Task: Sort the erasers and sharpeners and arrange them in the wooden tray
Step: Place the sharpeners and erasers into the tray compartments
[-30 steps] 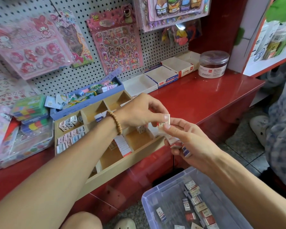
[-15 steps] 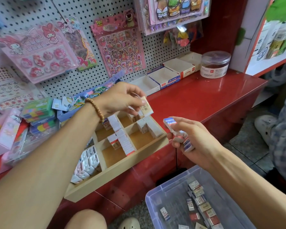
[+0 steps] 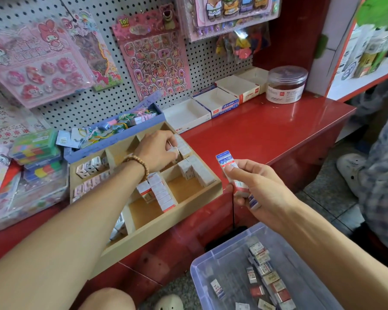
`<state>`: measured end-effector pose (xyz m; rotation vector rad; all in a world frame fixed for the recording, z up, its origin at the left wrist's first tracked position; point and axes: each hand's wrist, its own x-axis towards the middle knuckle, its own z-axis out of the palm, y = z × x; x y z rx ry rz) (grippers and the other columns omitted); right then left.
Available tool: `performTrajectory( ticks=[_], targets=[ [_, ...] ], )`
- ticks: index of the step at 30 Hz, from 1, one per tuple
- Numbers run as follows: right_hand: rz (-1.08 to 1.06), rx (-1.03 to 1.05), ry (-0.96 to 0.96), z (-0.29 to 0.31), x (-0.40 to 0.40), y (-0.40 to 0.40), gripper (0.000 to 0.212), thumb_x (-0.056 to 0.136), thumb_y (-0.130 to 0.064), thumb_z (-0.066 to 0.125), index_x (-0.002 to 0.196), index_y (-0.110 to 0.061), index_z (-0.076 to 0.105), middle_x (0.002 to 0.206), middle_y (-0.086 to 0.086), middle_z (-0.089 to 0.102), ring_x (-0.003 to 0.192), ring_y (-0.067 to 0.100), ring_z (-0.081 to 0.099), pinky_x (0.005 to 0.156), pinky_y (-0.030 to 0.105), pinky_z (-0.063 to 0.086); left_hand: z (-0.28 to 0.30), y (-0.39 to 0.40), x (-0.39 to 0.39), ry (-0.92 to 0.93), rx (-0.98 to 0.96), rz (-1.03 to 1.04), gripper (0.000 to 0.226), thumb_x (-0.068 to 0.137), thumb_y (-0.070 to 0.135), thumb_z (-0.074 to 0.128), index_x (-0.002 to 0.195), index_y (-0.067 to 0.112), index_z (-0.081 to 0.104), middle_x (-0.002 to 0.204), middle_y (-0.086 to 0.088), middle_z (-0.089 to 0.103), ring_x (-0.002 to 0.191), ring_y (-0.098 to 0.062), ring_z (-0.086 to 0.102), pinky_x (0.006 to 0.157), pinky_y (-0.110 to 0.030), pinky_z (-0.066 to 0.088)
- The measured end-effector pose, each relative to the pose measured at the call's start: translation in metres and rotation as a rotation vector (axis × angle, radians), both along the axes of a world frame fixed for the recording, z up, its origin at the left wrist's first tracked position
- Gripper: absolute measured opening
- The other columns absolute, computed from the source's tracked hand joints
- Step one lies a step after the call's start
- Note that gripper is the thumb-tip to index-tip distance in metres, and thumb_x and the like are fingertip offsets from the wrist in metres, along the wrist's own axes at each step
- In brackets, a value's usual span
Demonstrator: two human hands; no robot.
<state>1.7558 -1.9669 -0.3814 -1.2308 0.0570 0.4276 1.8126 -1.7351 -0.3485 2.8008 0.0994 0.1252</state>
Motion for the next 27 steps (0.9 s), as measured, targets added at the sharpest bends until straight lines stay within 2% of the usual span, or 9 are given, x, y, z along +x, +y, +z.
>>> performTrajectory(
  ticks=[3, 7, 10, 13, 15, 18, 21, 24, 27],
  targets=[
    [0.017, -0.021, 0.009, -0.003, 0.0, -0.001, 0.008, 0.093, -0.015, 0.068, 0.093, -0.008, 0.063, 0.069, 0.002, 0.061, 0.056, 0.012, 0.056, 0.041, 0.023, 0.037, -0.009, -0.003, 0.001, -0.054, 0.04, 0.008, 0.016, 0.081, 0.016, 0.073, 0.089, 0.022, 0.06, 0.088, 0.003, 0.058, 0.089, -0.017, 0.054, 0.07, -0.025, 0.037],
    [0.034, -0.018, 0.023, -0.003, -0.001, -0.002, 0.013, 0.093, -0.017, 0.068, 0.098, -0.005, 0.062, 0.072, 0.003, 0.062, 0.059, 0.013, 0.057, 0.042, 0.023, 0.038, -0.015, -0.002, 0.001, -0.089, -0.021, 0.048, 0.015, 0.078, 0.017, 0.078, 0.08, 0.02, 0.064, 0.074, 0.006, 0.058, 0.076, -0.013, 0.055, 0.062, -0.022, 0.043],
    [0.047, -0.016, 0.017, -0.002, -0.002, -0.002, 0.019, 0.094, -0.019, 0.067, 0.103, -0.002, 0.063, 0.077, 0.006, 0.063, 0.059, 0.012, 0.057, 0.044, 0.021, 0.04, -0.013, -0.002, -0.002, -0.082, -0.032, 0.048, 0.007, 0.08, 0.017, 0.077, 0.081, 0.016, 0.071, 0.072, 0.007, 0.063, 0.068, -0.003, 0.055, 0.057, -0.013, 0.038],
    [0.078, -0.041, -0.024, 0.001, -0.003, -0.002, 0.026, 0.094, -0.02, 0.067, 0.106, 0.002, 0.064, 0.072, 0.005, 0.064, 0.057, 0.012, 0.055, 0.046, 0.021, 0.04, -0.004, -0.005, -0.007, -0.19, 0.047, 0.048, 0.012, 0.087, 0.024, 0.067, 0.081, 0.017, 0.074, 0.077, 0.007, 0.068, 0.073, -0.011, 0.061, 0.064, -0.022, 0.048],
    [0.119, -0.083, -0.072, 0.003, -0.004, 0.0, 0.026, 0.093, -0.022, 0.068, 0.103, 0.002, 0.065, 0.067, 0.009, 0.062, 0.054, 0.015, 0.049, 0.046, 0.022, 0.038, 0.005, -0.015, -0.015, -0.251, -0.127, 0.008, 0.022, 0.091, 0.03, 0.064, 0.08, 0.014, 0.074, 0.073, 0.006, 0.069, 0.068, -0.011, 0.063, 0.061, -0.022, 0.048],
    [0.155, -0.109, -0.104, 0.006, -0.009, 0.003, 0.02, 0.091, -0.021, 0.07, 0.098, -0.002, 0.065, 0.061, 0.012, 0.059, 0.046, 0.015, 0.04, 0.04, 0.021, 0.033, 0.018, -0.038, -0.033, 0.027, -0.61, -0.141, 0.024, 0.093, 0.029, 0.064, 0.089, 0.007, 0.073, 0.075, -0.002, 0.069, 0.059, -0.01, 0.062, 0.05, -0.022, 0.047],
    [0.161, -0.136, -0.127, 0.008, -0.013, 0.006, 0.021, 0.089, -0.024, 0.071, 0.095, -0.005, 0.066, 0.061, 0.012, 0.06, 0.046, 0.015, 0.039, 0.044, 0.024, 0.029, 0.017, -0.046, -0.049, 0.124, -0.64, -0.271, 0.006, 0.088, 0.016, 0.072, 0.09, 0.011, 0.075, 0.071, 0.001, 0.07, 0.056, -0.008, 0.062, 0.046, -0.023, 0.049],
    [0.121, -0.153, -0.123, 0.011, -0.016, 0.008, 0.028, 0.088, -0.033, 0.071, 0.095, -0.006, 0.068, 0.07, 0.012, 0.064, 0.058, 0.022, 0.047, 0.052, 0.03, 0.029, 0.021, -0.039, -0.058, 0.15, -0.719, -0.24, 0.008, 0.087, 0.006, 0.071, 0.095, 0.005, 0.072, 0.07, -0.003, 0.068, 0.052, -0.01, 0.062, 0.044, -0.018, 0.047],
    [0.028, -0.088, -0.038, 0.011, -0.015, 0.011, 0.018, 0.098, -0.017, 0.06, 0.096, -0.001, 0.068, 0.088, 0.014, 0.065, 0.066, 0.021, 0.058, 0.052, 0.028, 0.039, 0.034, -0.019, -0.065, 0.115, -0.778, -0.136, 0.005, 0.088, 0.002, 0.068, 0.092, 0.004, 0.07, 0.068, -0.007, 0.065, 0.052, -0.01, 0.062, 0.047, -0.018, 0.05]
  ],
)
